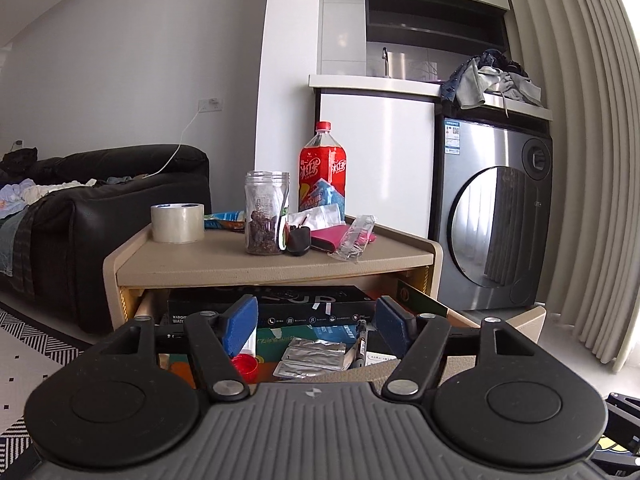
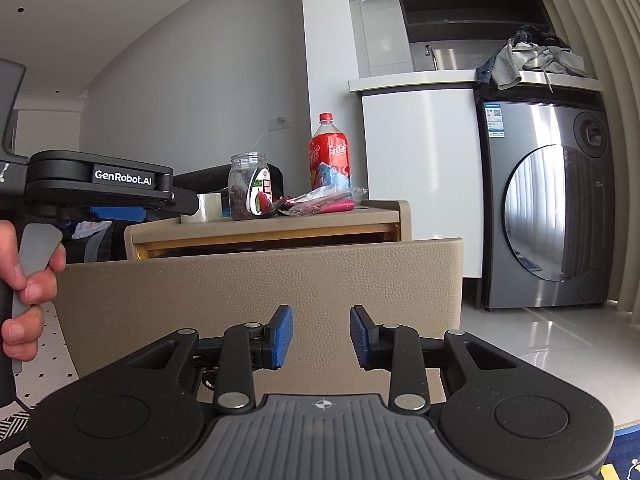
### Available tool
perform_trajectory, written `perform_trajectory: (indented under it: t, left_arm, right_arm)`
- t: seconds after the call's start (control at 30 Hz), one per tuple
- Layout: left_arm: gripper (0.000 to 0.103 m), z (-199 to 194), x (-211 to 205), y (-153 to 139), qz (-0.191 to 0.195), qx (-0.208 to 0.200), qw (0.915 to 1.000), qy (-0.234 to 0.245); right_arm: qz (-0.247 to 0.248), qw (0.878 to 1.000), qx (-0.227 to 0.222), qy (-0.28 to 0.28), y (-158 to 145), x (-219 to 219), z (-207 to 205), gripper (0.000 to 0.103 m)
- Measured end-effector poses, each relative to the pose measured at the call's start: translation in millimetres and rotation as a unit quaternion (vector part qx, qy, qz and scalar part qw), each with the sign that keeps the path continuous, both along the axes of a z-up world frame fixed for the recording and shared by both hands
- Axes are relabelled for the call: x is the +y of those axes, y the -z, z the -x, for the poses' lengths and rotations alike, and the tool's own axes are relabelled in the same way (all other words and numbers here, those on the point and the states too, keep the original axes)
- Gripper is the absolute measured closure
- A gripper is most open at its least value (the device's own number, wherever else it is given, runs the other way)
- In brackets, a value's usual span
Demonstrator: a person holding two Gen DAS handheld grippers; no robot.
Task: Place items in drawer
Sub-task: 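Withdraw the left gripper up and away from the drawer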
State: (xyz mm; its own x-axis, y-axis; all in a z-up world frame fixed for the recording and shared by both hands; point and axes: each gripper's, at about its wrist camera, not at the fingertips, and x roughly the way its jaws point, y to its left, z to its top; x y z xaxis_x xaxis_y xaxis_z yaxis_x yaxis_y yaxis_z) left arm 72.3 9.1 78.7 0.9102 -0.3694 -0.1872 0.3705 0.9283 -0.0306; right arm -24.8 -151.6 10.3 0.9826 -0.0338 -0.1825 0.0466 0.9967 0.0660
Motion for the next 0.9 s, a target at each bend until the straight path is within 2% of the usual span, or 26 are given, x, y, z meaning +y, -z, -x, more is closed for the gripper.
perform_trajectory:
  t: [0.33, 0.5, 0.9]
  left_arm:
    - [0.020, 31, 15, 14, 0.015, -0.014, 0.9993, -0.031]
    - [0.015, 44, 16, 24, -0.001, -0.025, 0.9984, -0.050]
    - [0.012, 61, 27, 54, 0.003, -0.008, 0.9967, -0.080]
  right_arm:
    - [0.009, 1.000, 0.007, -0.003, 5, 7, -3, 0.068]
    - [0.013, 1.000, 0.012, -0.007, 8, 11, -5, 0.068]
    - [0.025, 0.999, 0.025, -0.013, 17, 21, -12, 0.068]
